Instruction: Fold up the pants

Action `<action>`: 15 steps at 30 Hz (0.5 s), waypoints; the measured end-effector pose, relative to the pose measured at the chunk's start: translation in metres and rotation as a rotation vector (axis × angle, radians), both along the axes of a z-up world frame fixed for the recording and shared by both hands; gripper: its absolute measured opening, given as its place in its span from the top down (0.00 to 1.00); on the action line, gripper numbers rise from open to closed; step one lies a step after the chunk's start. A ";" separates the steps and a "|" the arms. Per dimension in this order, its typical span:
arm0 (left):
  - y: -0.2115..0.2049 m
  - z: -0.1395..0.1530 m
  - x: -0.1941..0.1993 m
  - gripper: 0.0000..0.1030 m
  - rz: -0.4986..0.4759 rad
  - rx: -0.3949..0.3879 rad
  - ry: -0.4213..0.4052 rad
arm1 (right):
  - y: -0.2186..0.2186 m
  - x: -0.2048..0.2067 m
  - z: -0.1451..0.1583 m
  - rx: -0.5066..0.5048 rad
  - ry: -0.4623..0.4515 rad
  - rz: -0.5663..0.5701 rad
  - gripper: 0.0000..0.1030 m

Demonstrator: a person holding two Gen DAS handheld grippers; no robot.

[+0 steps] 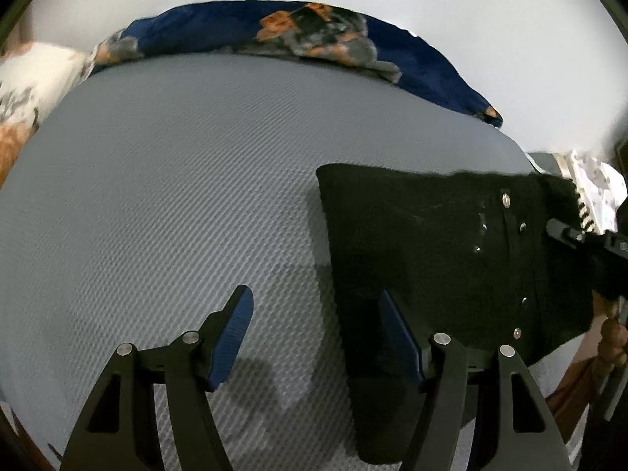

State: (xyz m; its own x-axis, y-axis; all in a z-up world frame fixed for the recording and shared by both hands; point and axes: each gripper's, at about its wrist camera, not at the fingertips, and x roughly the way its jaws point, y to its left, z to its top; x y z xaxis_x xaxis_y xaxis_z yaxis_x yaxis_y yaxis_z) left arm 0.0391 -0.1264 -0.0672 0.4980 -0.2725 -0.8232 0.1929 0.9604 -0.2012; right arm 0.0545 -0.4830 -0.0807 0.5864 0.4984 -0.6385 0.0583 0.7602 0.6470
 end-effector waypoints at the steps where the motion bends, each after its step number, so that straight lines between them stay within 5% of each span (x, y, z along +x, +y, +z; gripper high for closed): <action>1: -0.004 0.000 0.002 0.35 -0.007 0.003 -0.001 | -0.011 0.000 -0.011 -0.005 0.034 -0.034 0.90; 6: -0.022 -0.012 0.011 0.34 -0.044 0.031 0.012 | -0.033 0.000 -0.050 -0.039 0.118 -0.084 0.78; 10: -0.039 -0.037 0.019 0.34 -0.077 0.103 0.056 | -0.036 -0.007 -0.046 -0.083 0.109 -0.092 0.67; 15: -0.039 -0.043 0.019 0.34 -0.095 0.112 0.058 | -0.036 -0.028 -0.034 -0.159 0.098 -0.098 0.66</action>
State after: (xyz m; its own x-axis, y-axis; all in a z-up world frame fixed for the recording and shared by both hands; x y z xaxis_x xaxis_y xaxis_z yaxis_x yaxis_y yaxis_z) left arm 0.0582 -0.1658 -0.1107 0.4252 -0.2212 -0.8777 0.2748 0.9554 -0.1076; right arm 0.0269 -0.5194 -0.1143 0.5585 0.3305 -0.7608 0.1941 0.8396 0.5073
